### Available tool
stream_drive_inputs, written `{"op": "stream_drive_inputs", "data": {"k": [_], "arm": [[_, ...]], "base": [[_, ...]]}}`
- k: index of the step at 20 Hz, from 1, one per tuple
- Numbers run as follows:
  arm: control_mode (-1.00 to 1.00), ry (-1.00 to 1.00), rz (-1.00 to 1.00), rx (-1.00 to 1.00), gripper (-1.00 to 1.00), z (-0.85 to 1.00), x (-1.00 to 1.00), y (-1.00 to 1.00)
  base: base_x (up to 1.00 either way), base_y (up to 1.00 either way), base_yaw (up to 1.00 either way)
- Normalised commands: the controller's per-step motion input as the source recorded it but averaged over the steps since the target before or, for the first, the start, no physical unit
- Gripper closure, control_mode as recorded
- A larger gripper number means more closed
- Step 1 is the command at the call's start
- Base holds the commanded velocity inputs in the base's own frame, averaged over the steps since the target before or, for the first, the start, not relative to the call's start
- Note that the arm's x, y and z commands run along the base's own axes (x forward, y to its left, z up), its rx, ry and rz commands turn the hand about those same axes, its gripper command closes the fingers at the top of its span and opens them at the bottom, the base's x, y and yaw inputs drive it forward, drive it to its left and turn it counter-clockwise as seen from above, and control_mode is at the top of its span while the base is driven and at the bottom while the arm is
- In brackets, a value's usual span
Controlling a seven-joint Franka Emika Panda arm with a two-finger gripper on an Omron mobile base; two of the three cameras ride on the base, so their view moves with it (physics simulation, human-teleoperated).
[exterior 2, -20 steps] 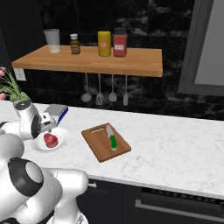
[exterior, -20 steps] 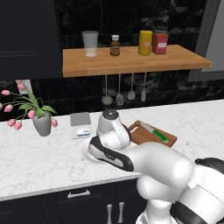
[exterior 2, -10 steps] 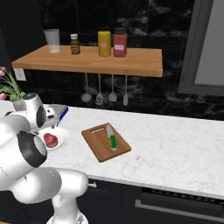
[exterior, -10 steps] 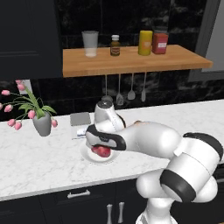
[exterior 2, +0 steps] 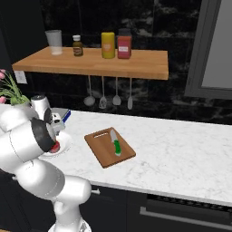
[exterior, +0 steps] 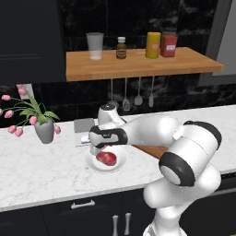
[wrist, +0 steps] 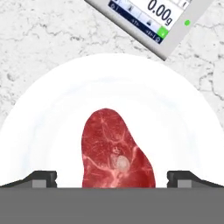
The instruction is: Pick up the knife from the drawer and place it on the cutting board. Then place the meat from the plate to the cutting board.
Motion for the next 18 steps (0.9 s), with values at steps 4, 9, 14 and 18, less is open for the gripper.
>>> {"op": "stream_drive_inputs", "data": {"k": [4,9,14,18], "arm": [[-1.0,0.03,0.02,0.0,-1.0,-0.32,0.0,0.05],[-1.0,0.02,0.02,0.0,-1.0,-0.33,0.0,0.06],[-1.0,0.0,0.0,0.0,-1.0,-0.14,0.08,0.02],[-1.0,0.06,0.0,0.0,-1.0,-0.01,0.16,0.0]], "base": [[0.0,0.0,0.0],[0.0,0.0,0.0],[0.0,0.0,0.0],[0.0,0.0,0.0]]}}
